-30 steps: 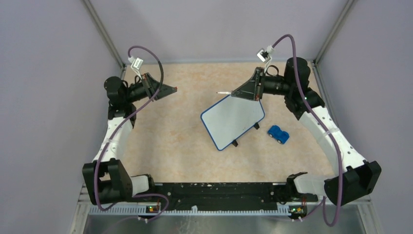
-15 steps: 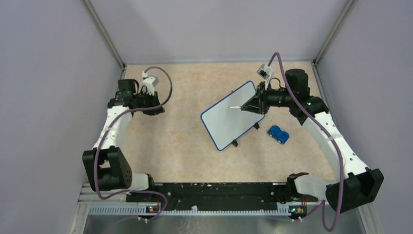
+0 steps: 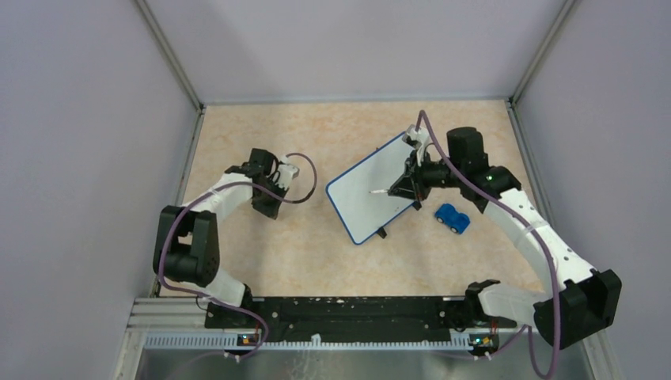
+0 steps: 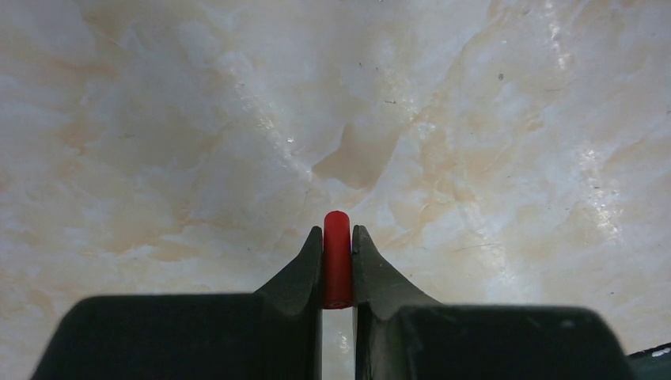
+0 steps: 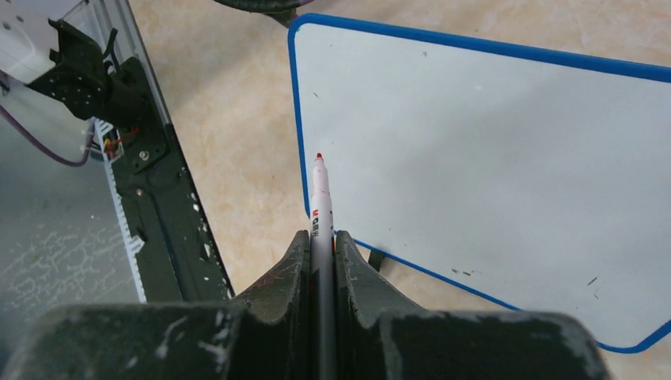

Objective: Write a sentence on the whiteboard
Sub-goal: Place the pen cap at the center of the board, then move the whiteboard stand to the center of the board.

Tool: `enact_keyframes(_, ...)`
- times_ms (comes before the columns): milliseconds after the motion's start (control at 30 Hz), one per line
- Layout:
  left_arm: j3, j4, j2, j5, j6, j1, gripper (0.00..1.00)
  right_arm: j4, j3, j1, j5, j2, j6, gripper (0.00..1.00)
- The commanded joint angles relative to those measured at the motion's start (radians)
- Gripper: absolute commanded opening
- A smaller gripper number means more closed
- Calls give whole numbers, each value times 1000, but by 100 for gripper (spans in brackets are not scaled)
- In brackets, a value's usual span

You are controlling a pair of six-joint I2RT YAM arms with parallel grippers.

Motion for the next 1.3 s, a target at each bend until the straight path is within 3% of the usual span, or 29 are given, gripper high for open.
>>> enact_keyframes(0,-12,30,42,-55,-5,-22,10,41,-38,46,45,-39,-72,0)
enact_keyframes(233,-18,27,62,-44,-6,-41,19,50,-52,60,30,-40,-86,0)
enact_keyframes(533,20,-40,77,14,-4,-45,45,-38,-39,60,-47,-61,-176,0)
enact_keyframes(700,144,-120,57,100,-10,-43,58,-87,-25,60,-47,-73,-205,0)
enact_keyframes(933,401,-126,130,303,-30,-38,62,-110,-12,58,-57,-85,-212,0)
enact_keyframes(1267,593,201,426,721,-264,-40,59,-220,43,52,-40,-90,-274,0)
